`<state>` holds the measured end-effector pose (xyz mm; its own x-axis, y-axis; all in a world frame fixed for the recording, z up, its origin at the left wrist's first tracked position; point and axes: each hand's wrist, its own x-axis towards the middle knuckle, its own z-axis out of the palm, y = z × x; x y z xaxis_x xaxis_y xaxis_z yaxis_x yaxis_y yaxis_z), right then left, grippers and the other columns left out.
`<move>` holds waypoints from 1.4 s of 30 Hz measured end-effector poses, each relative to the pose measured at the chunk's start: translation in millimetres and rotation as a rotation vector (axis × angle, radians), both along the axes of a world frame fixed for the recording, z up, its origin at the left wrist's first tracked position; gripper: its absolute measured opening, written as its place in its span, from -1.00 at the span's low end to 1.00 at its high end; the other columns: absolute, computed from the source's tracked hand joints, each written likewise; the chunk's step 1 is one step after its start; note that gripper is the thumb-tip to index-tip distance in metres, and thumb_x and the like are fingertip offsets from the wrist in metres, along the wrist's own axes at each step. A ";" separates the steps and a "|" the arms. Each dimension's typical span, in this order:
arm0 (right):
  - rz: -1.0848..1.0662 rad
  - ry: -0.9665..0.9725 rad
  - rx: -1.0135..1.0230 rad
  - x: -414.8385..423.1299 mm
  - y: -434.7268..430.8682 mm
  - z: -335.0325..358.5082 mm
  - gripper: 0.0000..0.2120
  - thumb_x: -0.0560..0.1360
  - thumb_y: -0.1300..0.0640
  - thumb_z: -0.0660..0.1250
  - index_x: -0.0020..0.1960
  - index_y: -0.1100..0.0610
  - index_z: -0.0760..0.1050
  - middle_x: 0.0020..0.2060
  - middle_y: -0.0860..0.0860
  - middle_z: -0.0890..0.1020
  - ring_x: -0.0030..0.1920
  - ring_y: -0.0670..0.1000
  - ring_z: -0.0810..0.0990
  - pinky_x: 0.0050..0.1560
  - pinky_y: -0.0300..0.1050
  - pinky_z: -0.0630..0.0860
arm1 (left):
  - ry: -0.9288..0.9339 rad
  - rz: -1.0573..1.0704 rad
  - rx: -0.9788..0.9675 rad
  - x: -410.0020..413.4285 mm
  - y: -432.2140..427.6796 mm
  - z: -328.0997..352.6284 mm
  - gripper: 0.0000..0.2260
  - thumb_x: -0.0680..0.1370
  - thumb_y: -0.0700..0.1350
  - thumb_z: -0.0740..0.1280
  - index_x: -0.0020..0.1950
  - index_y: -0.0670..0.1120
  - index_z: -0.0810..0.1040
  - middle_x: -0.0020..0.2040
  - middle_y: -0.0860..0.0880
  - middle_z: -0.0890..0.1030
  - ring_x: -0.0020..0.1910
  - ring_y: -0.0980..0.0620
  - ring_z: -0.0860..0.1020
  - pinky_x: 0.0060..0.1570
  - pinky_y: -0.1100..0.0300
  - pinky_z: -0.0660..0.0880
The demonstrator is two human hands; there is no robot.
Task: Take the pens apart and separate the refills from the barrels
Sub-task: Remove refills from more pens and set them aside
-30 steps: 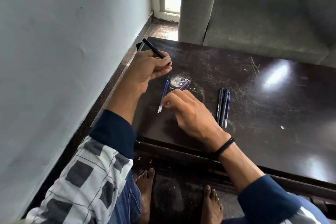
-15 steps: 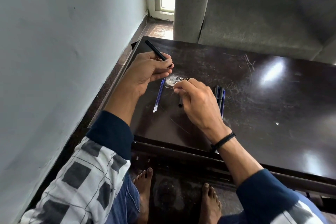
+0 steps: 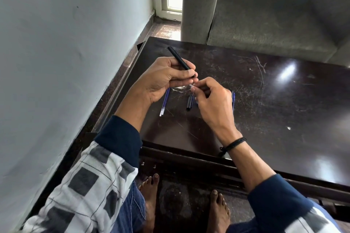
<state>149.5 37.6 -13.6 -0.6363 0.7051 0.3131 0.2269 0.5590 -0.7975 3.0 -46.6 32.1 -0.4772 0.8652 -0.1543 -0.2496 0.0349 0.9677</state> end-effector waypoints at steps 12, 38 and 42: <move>-0.047 0.052 -0.080 0.2 0.6 2.1 -0.95 0.59 0.17 0.40 0.02 0.08 0.64 -0.21 -0.16 0.65 -0.18 -0.15 0.63 -0.09 -0.10 0.64 | 0.027 0.102 -0.076 -2.8 0.9 -5.4 -0.80 0.50 -0.37 0.44 0.12 -0.34 0.61 -0.01 -0.30 0.69 -0.06 -0.13 0.71 -0.06 0.20 0.66; 0.014 -0.058 -0.128 0.0 2.2 -2.6 -0.95 0.57 0.12 0.42 0.03 0.00 0.59 -0.25 -0.07 0.68 -0.24 0.00 0.68 -0.15 0.08 0.64 | 0.108 0.135 -0.151 1.7 6.8 -9.4 -0.90 0.55 -0.39 0.37 0.05 -0.29 0.59 -0.13 -0.21 0.64 -0.20 0.02 0.66 -0.14 0.27 0.63; 0.011 -0.007 -0.161 0.1 2.4 -2.7 -0.93 0.56 0.13 0.44 0.00 0.01 0.56 -0.23 -0.05 0.69 -0.23 0.02 0.70 -0.15 0.10 0.65 | 0.121 0.052 -0.203 11.4 9.0 -10.0 -0.82 0.54 -0.36 0.40 0.14 -0.34 0.59 -0.07 -0.21 0.62 -0.12 -0.01 0.63 -0.09 0.25 0.65</move>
